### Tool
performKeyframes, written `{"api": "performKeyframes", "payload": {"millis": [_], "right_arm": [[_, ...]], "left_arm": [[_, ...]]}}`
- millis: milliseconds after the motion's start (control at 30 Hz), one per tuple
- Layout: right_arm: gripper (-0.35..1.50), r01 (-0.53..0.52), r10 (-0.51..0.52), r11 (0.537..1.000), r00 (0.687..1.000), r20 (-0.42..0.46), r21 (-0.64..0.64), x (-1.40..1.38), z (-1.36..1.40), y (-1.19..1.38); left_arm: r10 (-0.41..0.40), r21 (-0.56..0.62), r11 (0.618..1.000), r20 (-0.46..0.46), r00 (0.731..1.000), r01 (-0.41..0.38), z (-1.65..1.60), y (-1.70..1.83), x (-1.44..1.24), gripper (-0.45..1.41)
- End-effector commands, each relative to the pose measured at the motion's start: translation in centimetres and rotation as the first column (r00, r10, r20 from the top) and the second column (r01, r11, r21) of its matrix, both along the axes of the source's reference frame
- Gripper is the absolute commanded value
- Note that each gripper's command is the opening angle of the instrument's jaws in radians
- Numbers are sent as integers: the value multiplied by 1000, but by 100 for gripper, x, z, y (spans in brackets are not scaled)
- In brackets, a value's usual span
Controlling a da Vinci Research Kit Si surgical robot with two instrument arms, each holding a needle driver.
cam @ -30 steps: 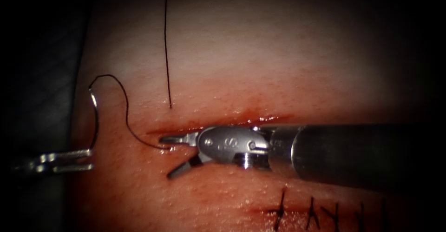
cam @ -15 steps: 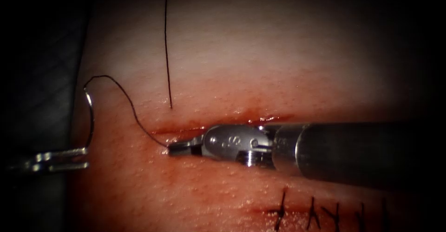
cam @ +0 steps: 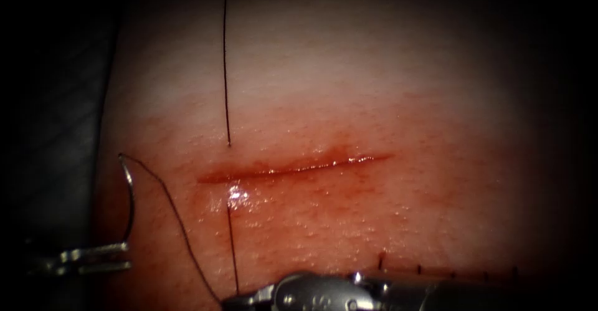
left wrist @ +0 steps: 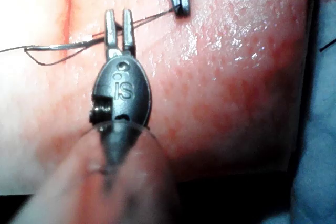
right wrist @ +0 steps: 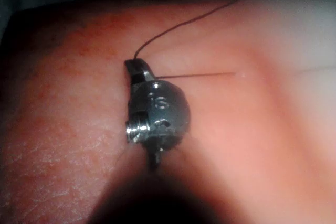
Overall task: Wound Closure
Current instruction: Use the right gripper to pull the suture through until a short suture tail remains.
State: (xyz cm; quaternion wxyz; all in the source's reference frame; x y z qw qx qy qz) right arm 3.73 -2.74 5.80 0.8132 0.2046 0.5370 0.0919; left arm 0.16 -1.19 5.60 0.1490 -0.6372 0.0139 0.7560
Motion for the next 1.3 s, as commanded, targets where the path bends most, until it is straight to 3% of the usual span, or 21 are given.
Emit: {"api": "performKeyframes", "payload": {"millis": [33,133,167,233,267,300,400,567,900,1133,1167,1200,1233,1300], "right_arm": [[-35,9,-9,1000,1000,-10,2,11,-5,-15],[-35,13,-13,1000,1000,-17,10,14,-10,-11],[4,13,-13,1000,1000,-26,-8,16,-10,-3],[52,-4,2,999,999,-47,-36,17,-9,7],[91,-9,7,999,999,-53,-53,18,-8,13],[104,-23,20,998,998,-60,-64,18,-6,21],[124,-41,32,991,997,-75,-125,14,0,51],[129,-76,60,980,994,-89,-183,4,17,92],[108,-97,96,974,995,-19,-206,18,86,124],[96,-100,101,973,995,-1,-209,29,106,137],[84,-92,95,974,995,4,-209,30,107,136],[20,-80,84,975,996,10,-209,30,107,133],[-30,-68,73,976,997,16,-207,29,106,131],[-35,-51,56,978,998,22,-204,25,105,128]], "left_arm": [[2,-6,1000,9,1000,-2,4,-5,-8,-45],[3,-7,1000,11,1000,-3,0,-6,-8,-45],[6,-5,1000,15,1000,-5,-1,-4,-8,-45],[7,0,1000,17,1000,-7,-2,0,-6,-45],[9,3,1000,19,1000,-9,-2,3,-5,-45],[10,6,1000,20,1000,-10,-3,6,-3,-45],[19,8,1000,24,1000,-19,-3,20,6,-45],[2,-5,1000,-19,1000,-2,4,46,24,-45],[-18,-1,1000,-26,1000,18,25,59,27,-45],[-18,-1,1000,-27,999,18,24,58,27,-45],[-19,-1,1000,-28,999,19,24,58,27,-45],[-21,-2,1000,-26,999,21,23,58,27,-45],[-21,-2,1000,-26,999,21,23,58,28,-45],[-24,-3,1000,-25,999,23,24,57,28,-45]]}}
